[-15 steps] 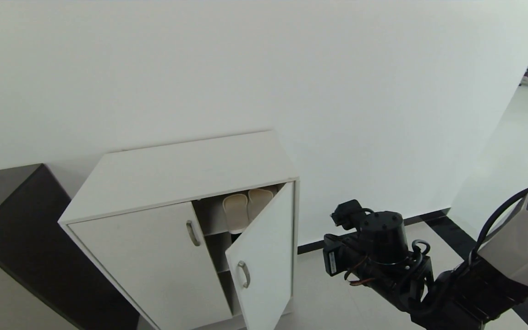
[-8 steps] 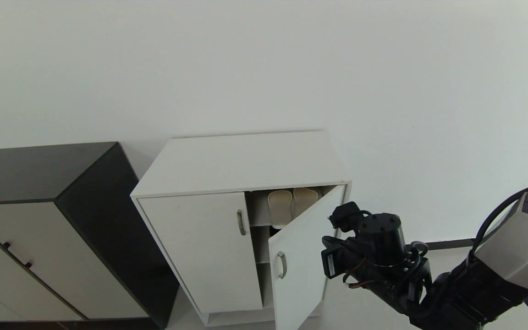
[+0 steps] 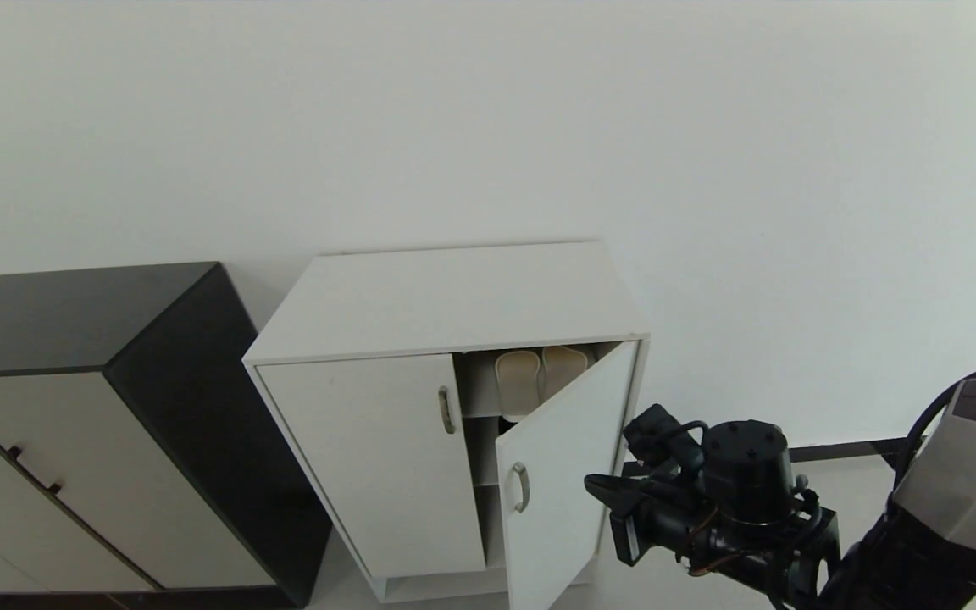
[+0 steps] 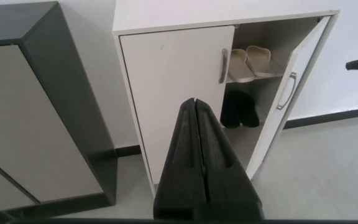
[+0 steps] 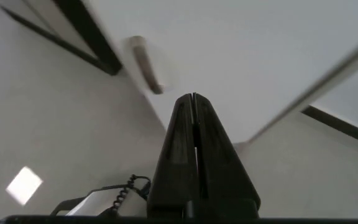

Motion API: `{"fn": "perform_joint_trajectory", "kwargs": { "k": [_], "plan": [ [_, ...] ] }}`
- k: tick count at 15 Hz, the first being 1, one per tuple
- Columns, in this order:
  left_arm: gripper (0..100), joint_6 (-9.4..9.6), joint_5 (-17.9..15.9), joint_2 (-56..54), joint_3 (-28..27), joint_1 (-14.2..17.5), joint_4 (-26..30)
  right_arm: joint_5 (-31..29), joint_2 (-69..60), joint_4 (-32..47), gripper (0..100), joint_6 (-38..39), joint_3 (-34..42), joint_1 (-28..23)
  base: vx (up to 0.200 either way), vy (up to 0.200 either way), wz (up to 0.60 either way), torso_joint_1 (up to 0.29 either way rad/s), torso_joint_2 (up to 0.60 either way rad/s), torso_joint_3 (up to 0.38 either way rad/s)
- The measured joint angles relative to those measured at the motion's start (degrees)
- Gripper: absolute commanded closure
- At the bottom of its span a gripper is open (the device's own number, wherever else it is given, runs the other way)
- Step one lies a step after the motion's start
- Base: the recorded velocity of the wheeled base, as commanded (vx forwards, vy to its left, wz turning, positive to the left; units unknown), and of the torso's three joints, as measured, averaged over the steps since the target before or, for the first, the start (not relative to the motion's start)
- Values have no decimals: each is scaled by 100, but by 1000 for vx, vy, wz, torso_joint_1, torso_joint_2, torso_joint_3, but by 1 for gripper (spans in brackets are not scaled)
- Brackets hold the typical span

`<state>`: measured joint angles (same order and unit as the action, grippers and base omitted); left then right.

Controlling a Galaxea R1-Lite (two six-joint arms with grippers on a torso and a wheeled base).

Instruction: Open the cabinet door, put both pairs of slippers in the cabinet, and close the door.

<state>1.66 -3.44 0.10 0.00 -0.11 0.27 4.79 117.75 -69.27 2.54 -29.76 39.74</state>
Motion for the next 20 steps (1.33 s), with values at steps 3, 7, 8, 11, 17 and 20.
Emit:
{"fn": "perform_joint_trajectory", "kwargs": {
  "k": [3,7,8,11,17,20],
  "plan": [
    [100,0,0,0,0,1,0,634,22,-424,100,-235,421,-184,0,0,0,0,0,0],
    [100,0,-4,0,0,4,-2,708,195,-479,100,-269,538,-386,200,0,0,-5,1,6],
    [100,0,-4,0,0,1,0,829,258,-507,100,-272,540,-460,200,0,0,12,-2,2],
    [100,1,-4,0,0,4,-2,968,441,-850,100,-366,564,-555,67,0,0,6,6,-1],
    [100,0,-1,0,0,1,0,972,741,-925,100,-377,391,-592,0,0,0,0,0,0],
    [100,0,0,0,0,0,0,864,879,-866,100,-346,148,-621,0,0,0,0,0,0]
  ]
}}
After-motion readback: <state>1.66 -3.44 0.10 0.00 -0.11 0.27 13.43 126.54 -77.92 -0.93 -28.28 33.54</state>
